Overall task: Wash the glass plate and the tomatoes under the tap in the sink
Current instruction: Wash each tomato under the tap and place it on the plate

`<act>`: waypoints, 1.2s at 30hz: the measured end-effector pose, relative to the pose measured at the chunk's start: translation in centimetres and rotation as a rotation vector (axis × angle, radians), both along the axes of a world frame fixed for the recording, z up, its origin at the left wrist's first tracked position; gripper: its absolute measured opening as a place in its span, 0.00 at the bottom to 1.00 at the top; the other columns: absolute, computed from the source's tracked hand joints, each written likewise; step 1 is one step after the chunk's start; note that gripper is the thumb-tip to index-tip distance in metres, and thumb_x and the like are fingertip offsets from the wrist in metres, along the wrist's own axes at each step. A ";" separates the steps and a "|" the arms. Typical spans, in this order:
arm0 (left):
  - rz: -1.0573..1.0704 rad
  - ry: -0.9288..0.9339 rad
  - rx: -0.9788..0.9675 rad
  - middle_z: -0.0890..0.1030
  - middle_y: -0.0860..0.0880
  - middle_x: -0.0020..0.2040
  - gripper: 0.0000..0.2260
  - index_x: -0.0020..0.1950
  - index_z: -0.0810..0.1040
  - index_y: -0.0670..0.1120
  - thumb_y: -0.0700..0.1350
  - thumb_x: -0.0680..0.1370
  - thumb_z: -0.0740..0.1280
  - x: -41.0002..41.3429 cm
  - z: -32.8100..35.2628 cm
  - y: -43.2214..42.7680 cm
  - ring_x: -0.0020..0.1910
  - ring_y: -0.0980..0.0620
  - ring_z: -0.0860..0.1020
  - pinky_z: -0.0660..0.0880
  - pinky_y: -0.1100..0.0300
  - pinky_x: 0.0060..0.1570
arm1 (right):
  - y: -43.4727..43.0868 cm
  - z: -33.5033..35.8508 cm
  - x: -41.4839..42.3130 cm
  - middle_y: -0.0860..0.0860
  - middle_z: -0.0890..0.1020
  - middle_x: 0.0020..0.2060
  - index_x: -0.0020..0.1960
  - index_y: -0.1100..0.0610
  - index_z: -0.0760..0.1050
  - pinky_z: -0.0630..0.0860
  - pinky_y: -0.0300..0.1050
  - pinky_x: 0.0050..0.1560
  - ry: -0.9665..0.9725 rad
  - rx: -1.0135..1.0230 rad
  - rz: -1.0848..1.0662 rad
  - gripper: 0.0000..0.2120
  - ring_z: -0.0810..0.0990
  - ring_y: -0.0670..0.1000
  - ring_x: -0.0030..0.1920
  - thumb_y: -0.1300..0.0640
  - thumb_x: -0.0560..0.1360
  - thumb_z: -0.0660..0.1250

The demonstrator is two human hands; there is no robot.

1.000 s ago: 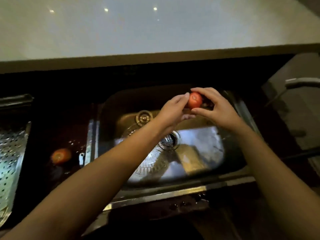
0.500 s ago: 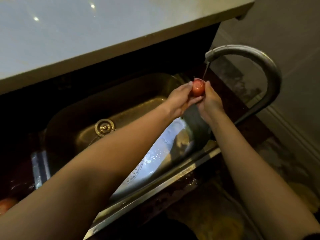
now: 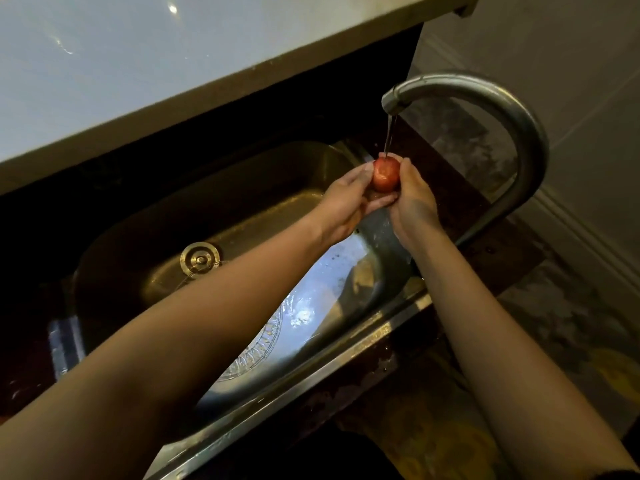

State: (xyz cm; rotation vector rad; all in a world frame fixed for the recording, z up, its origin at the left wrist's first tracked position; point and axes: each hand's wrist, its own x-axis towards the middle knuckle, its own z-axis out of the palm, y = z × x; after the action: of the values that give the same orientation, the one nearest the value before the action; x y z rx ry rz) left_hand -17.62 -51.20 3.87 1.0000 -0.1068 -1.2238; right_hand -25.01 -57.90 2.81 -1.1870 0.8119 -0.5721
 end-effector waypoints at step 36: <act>-0.053 -0.242 0.183 0.72 0.50 0.28 0.20 0.38 0.72 0.48 0.58 0.80 0.50 0.3 2.3 -2.1 0.25 0.55 0.66 0.60 0.63 0.25 | -0.3 1.1 2.1 0.48 0.76 0.43 0.45 0.41 0.70 0.70 0.31 0.24 0.110 -0.380 0.102 0.07 0.75 0.44 0.35 0.44 0.78 0.55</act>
State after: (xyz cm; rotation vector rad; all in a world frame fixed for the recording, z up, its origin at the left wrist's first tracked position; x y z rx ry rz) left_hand -17.30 -53.33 6.15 1.3114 -0.2144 -1.1714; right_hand -22.91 -58.16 3.87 -1.6105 0.7493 -0.5971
